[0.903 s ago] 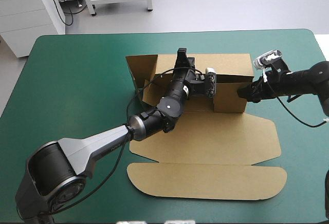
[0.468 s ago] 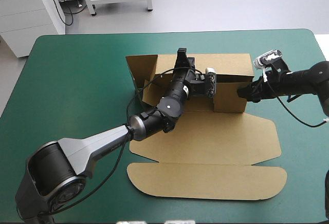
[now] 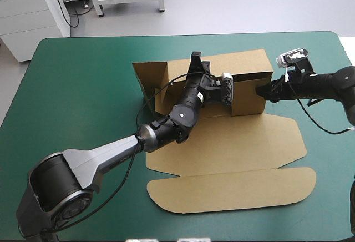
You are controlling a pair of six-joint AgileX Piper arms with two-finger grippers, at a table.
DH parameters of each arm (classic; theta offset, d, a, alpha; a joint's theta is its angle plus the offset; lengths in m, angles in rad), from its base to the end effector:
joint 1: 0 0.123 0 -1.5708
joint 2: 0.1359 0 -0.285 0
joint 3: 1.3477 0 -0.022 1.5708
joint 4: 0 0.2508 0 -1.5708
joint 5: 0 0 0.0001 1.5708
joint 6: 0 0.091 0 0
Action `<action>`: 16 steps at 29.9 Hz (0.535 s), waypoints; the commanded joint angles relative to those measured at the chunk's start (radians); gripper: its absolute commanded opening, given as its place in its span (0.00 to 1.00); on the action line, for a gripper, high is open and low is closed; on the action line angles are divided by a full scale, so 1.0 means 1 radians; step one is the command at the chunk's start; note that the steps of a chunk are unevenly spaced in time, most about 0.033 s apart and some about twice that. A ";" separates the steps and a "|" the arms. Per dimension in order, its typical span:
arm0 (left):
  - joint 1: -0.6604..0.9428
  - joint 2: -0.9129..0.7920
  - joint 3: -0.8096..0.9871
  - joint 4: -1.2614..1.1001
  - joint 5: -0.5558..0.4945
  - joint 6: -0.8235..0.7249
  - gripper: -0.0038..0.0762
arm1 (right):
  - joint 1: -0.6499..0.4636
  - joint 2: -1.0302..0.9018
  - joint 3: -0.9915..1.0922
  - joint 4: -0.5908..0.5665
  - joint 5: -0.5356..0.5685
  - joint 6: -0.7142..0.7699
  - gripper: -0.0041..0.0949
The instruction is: Fold the box
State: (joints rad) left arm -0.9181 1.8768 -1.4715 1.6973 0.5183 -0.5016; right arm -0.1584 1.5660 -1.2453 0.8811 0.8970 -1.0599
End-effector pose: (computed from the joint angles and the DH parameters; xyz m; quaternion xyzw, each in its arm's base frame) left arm 0.3051 -0.3254 0.3038 0.5922 0.5054 0.2860 0.5586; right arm 0.3355 0.0020 0.3117 -0.2163 0.8759 0.2013 0.3813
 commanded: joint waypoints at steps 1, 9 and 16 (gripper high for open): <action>-0.010 -0.058 -0.029 0.034 -0.025 -0.017 0.04 | 0.000 -0.011 -0.026 0.154 -0.060 -0.007 0.50; -0.010 -0.058 -0.027 0.034 -0.031 -0.017 0.04 | 0.002 0.015 -0.026 0.233 -0.003 -0.226 0.43; -0.010 -0.058 -0.027 0.030 -0.029 -0.017 0.04 | 0.002 0.017 -0.026 0.221 -0.050 -0.402 0.47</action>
State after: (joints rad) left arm -0.9181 1.8768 -1.4715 1.6961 0.5142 -0.5017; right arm -0.1594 1.6213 -1.2453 1.0263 0.8674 -1.3841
